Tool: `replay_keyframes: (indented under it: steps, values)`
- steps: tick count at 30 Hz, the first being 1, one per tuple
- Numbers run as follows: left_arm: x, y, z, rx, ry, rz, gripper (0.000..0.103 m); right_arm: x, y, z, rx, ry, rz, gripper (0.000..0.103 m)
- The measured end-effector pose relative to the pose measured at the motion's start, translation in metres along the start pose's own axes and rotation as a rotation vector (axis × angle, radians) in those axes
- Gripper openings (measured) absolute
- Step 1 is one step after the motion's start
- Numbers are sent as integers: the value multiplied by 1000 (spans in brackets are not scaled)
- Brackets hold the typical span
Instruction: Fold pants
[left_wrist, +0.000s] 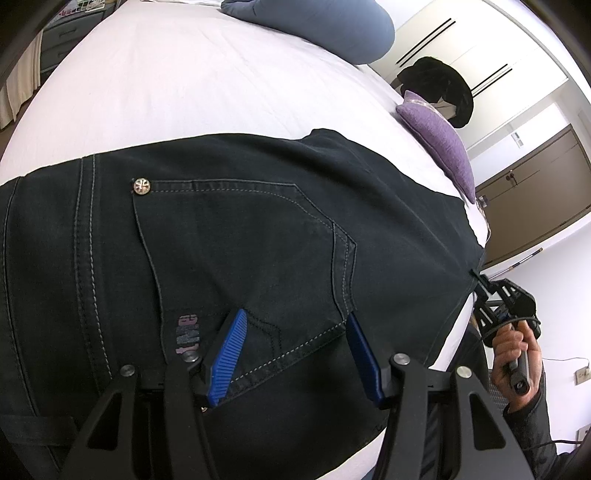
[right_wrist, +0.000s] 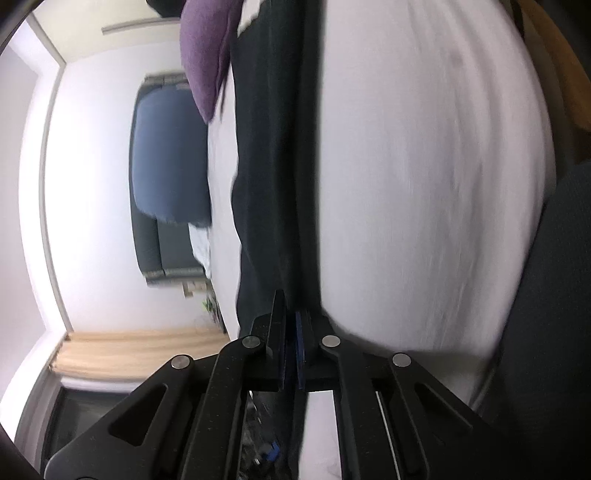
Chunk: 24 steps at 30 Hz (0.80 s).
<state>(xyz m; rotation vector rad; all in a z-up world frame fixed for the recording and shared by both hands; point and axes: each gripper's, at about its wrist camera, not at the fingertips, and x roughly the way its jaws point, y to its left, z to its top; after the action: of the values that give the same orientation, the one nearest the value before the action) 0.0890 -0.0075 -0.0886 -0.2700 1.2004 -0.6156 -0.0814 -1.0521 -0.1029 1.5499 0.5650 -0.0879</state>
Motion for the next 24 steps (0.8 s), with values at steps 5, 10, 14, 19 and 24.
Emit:
replay_keyframes:
  steps: [5, 10, 14, 19, 24]
  values:
    - [1, -2, 0, 0, -1, 6, 58, 9, 7, 27, -5, -11, 9, 6]
    - [1, -2, -1, -1, 0, 1, 58, 10, 1, 49, 33, -83, 5, 1]
    - [0, 0, -2, -1, -1, -9, 58, 6, -11, 50, 23, -87, -11, 0]
    - [-2, 3, -2, -3, -8, -18, 58, 4, -17, 60, 52, -90, 36, 0]
    - [-6, 6, -5, -6, -20, -22, 58, -31, 7, 50, -16, -245, -137, 26]
